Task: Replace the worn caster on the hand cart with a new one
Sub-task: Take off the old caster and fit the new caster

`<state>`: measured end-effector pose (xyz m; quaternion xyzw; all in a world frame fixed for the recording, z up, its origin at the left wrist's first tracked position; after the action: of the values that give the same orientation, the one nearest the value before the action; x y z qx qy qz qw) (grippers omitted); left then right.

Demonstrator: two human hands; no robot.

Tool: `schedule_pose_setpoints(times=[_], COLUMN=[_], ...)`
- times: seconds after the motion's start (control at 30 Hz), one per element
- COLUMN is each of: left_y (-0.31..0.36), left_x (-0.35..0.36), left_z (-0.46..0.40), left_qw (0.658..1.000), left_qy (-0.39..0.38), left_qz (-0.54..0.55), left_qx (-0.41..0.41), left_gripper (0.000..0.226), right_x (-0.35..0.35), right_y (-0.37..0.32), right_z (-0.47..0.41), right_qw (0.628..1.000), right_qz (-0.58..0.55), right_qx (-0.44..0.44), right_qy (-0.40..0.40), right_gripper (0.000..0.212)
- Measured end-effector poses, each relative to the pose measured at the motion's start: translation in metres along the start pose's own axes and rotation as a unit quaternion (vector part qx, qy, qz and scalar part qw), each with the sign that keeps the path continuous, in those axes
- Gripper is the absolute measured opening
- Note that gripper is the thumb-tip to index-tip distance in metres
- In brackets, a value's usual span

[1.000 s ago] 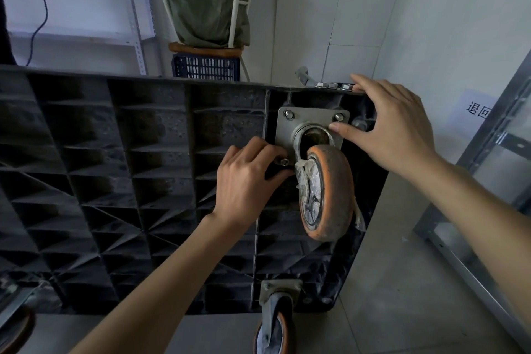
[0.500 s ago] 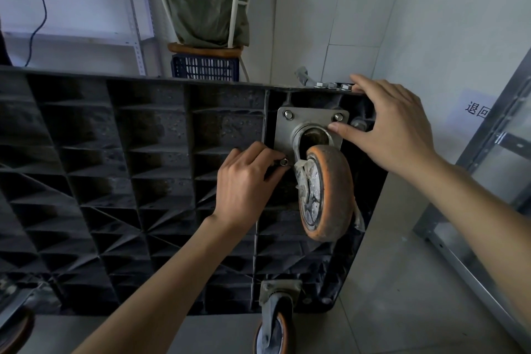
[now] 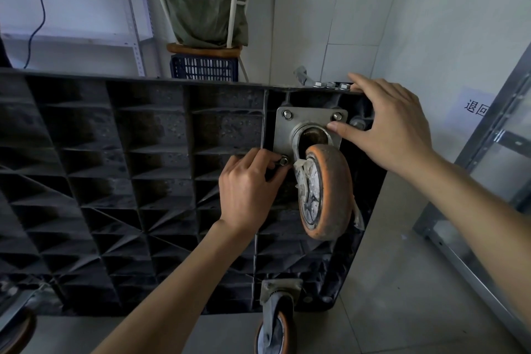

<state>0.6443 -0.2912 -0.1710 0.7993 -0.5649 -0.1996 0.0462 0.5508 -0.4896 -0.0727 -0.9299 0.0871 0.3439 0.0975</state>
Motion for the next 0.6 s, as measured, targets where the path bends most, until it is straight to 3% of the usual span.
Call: schedule_pose_setpoints(times=[0.2,0.47,0.6], left_y=[0.0007,0.0004,-0.0038], left_x=[0.0046,0.0009,-0.0016], left_z=[0.0036,0.0053,-0.0015], left_qw=[1.0,0.997,0.997], left_qy=[-0.013,-0.06,-0.059], left_qz=[0.013,0.045,0.038], left_qx=[-0.011,0.029,0.035], left_gripper=[0.015,0.03,0.018], right_x=[0.0001,0.0003,0.0011], right_y=[0.0001,0.0007,0.0009], right_z=[0.0002,-0.0004,0.0001], right_qw=[1.0,1.0,1.0], right_qz=[-0.002,0.004,0.002], right_qx=[0.0,0.0,0.001], right_qy=[0.0,0.002,0.001], right_gripper=[0.084,0.084,0.084])
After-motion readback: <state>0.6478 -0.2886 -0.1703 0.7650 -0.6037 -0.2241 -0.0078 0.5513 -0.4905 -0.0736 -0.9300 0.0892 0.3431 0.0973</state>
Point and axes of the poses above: each hand's wrist, its own z-axis away from the middle knuckle, its own x-axis out of the palm, y = z × x, the point moved 8 cm from there along -z, towards the middle knuckle, and after that the axes turned 3 degrees about y, right-handed, at the moved point
